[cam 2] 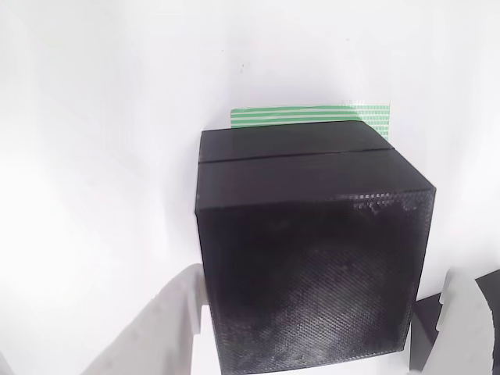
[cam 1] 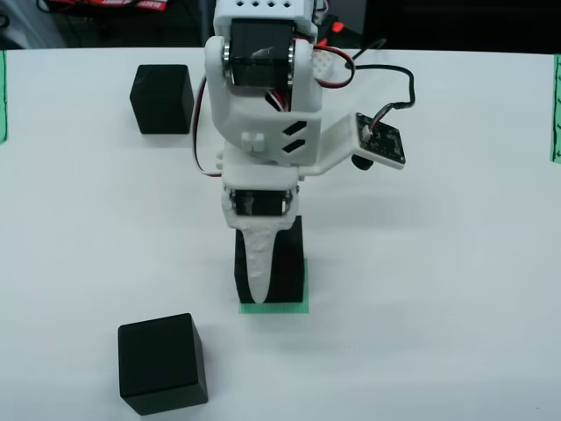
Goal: Stack 3 Blocks on the chosen place.
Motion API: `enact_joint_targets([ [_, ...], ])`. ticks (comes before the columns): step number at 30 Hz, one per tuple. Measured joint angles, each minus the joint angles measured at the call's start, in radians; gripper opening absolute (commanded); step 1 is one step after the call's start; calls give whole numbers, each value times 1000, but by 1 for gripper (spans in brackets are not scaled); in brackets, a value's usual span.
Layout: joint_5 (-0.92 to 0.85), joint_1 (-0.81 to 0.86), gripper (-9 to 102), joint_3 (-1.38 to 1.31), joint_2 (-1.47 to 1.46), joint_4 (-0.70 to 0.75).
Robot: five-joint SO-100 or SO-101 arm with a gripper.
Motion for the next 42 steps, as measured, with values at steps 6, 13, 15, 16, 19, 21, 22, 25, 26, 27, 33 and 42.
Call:
enact_joint_targets([
  [6,-40,0,37,17,123,2],
  [13,-342,2,36,130,341,29],
  [15,-474,3,36,179,413,64],
  [16,-545,11,36,206,453,84],
  [19,-762,58,36,285,586,141],
  [21,-913,114,36,331,683,160],
  [22,-992,150,36,350,732,163],
  [25,-1235,278,36,399,861,166],
  [26,-1305,319,36,416,893,166],
  [27,-1371,360,36,433,917,166],
  [33,-1618,640,36,532,968,170],
  [42,-1675,957,36,580,973,170],
])
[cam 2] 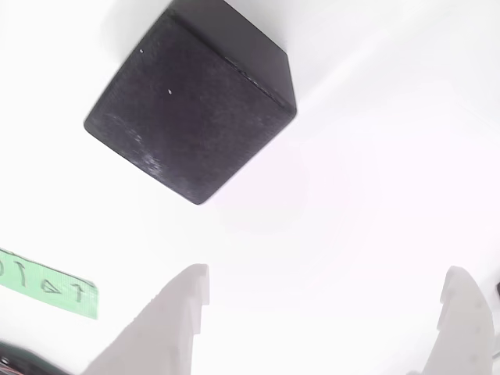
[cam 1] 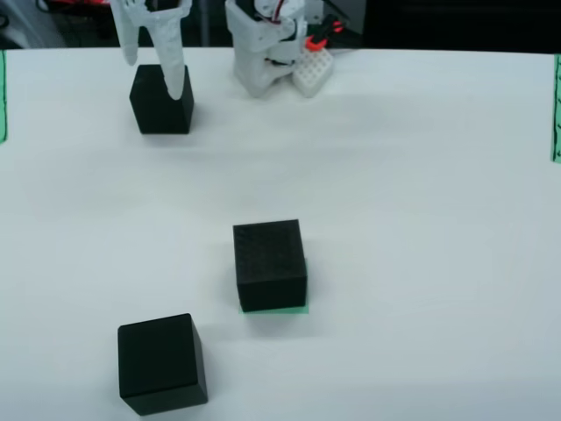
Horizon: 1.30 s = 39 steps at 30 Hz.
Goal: Stack 3 Blocks on the chosen place.
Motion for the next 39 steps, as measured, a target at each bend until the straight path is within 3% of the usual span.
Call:
enact_joint_targets([
  [13,61,336,35,140,-72,-17],
  [29,285,350,35,229,-202,-140],
  [39,390,299,24,222,-278,-178],
])
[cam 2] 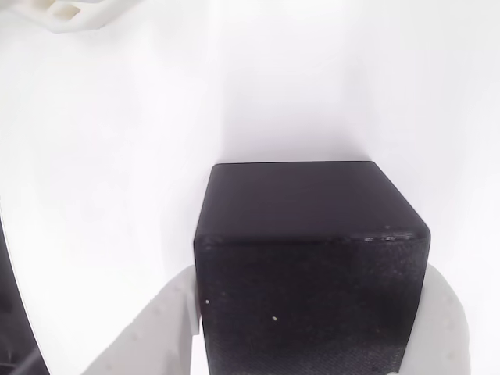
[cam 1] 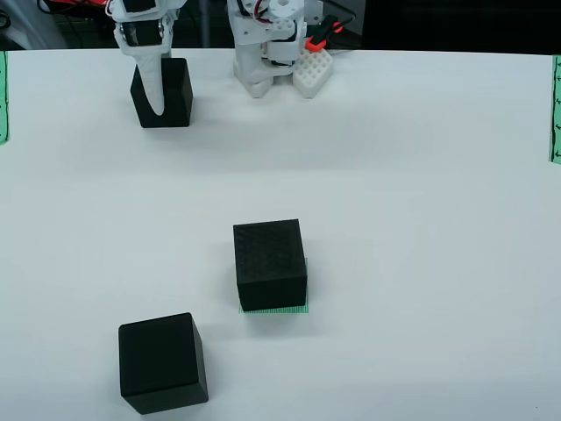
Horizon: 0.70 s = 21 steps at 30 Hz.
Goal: Stack 3 Blocks on the chosen place.
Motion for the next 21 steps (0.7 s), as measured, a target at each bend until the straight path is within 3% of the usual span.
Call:
enact_joint_targets([
  [11,336,-284,24,-239,-23,26],
  [21,431,-575,24,-469,43,115],
])
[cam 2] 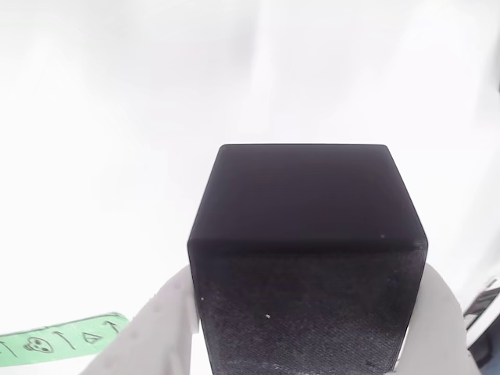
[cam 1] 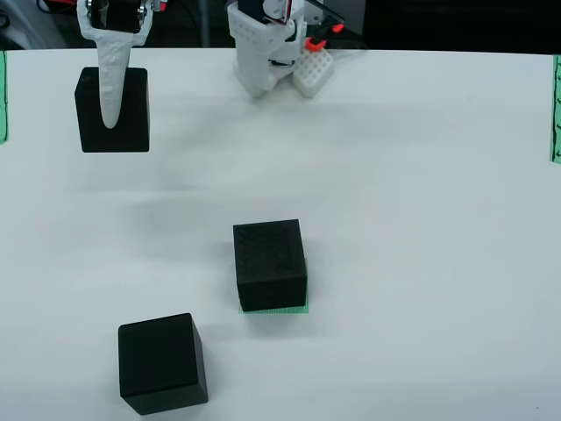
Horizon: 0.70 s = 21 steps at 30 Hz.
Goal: Stack 3 Blocks on the chosen place.
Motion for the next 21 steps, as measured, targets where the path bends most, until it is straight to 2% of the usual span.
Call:
enact_joint_targets([
  [7,129,-233,24,-101,2,3],
  [15,367,-578,24,-222,-92,41],
  [21,428,-629,24,-285,-204,52],
])
